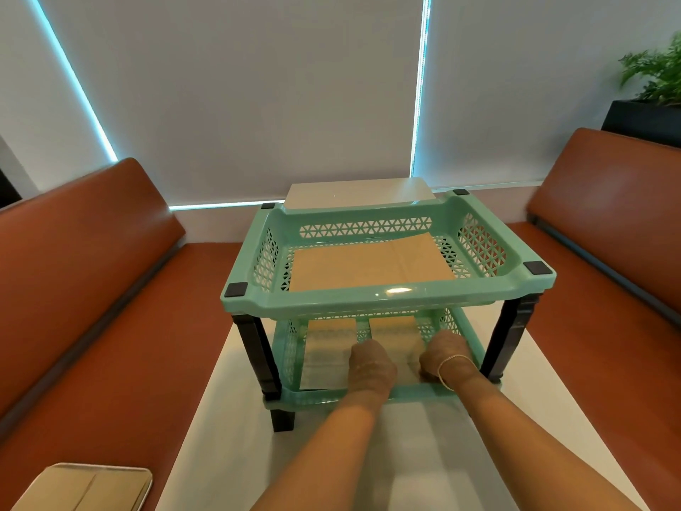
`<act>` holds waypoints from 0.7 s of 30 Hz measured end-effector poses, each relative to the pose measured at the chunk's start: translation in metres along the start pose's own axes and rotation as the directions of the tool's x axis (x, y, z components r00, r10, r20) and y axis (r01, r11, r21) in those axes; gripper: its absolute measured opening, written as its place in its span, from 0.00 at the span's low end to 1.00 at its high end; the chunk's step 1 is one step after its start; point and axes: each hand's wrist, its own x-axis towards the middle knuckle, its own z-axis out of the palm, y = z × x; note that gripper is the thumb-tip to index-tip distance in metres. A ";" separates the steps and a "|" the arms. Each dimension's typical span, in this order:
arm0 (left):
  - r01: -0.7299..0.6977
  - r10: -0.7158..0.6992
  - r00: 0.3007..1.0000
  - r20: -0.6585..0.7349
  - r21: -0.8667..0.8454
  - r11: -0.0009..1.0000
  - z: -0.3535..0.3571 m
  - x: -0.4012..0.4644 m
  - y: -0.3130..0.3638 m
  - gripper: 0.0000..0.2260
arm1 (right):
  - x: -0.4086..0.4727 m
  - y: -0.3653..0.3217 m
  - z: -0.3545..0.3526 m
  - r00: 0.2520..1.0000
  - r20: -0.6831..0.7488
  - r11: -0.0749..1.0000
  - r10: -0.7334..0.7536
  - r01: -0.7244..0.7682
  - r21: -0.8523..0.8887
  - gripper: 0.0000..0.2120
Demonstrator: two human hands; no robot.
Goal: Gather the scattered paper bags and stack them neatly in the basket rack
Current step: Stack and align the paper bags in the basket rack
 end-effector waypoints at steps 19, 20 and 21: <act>-0.026 0.025 1.000 0.016 0.075 0.997 0.011 0.007 -0.001 0.13 | 0.004 0.002 0.008 0.999 -0.025 0.996 0.031 -0.029 0.080 0.14; -0.028 0.027 0.999 0.017 0.078 0.997 0.012 0.007 -0.001 0.13 | 0.003 0.001 0.009 0.999 -0.023 0.996 0.031 -0.029 0.081 0.15; -0.028 0.027 1.000 0.017 0.079 0.996 0.012 0.007 -0.001 0.13 | 0.003 0.001 0.010 0.999 -0.022 0.996 0.033 -0.032 0.082 0.15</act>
